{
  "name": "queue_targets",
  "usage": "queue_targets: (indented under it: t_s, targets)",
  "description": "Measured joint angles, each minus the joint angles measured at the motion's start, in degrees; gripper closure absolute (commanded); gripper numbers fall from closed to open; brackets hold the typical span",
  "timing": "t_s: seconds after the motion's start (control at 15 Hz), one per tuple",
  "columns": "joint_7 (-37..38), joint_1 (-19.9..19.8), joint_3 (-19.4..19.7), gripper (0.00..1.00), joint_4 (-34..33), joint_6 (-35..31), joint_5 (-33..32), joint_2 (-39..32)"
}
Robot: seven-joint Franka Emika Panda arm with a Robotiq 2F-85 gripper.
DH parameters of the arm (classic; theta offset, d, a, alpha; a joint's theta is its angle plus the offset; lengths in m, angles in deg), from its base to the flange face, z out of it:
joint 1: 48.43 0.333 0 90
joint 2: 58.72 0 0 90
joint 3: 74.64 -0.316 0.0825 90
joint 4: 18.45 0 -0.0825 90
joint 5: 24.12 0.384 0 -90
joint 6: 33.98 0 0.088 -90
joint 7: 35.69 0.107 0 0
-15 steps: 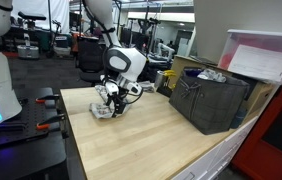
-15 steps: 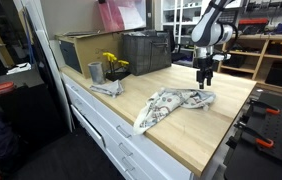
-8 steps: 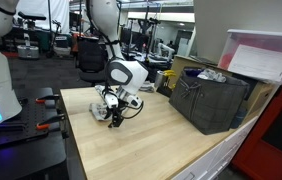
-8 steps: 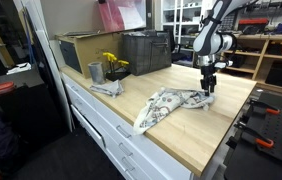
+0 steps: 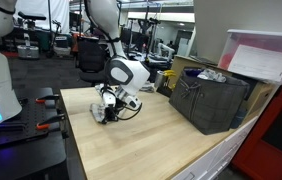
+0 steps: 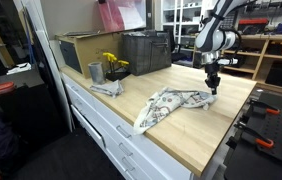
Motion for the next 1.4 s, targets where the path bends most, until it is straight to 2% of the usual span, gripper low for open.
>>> queue_targets:
  t_s: [0.2, 0.33, 0.6, 1.0, 1.13, 1.2, 1.27, 1.33, 1.4]
  targets:
    - [0.0, 0.0, 0.0, 1.0, 0.6, 3.7, 1.5, 1.2]
    - [0.0, 0.0, -0.1, 0.73, 0.9, 5.9, 2.2, 2.2]
    - [1.0, 0.1, 0.2, 0.44, 1.1, 6.4, 2.7, 3.6]
    - [4.8, 0.0, 2.8, 0.01, 0.9, 5.7, 2.8, 2.7]
    - [6.2, -0.2, 3.1, 0.0, 0.9, 5.8, 3.8, 1.1]
    - [6.8, -0.3, 3.0, 0.1, 0.9, 6.0, 4.7, 0.3]
    - [6.8, -0.4, 2.8, 0.26, 0.9, 6.6, 6.1, -0.4]
    - [6.8, -0.5, 2.5, 0.28, 0.9, 7.2, 7.4, -0.9]
    - [6.8, -0.5, 2.0, 0.35, 0.9, 7.7, 8.5, -1.2]
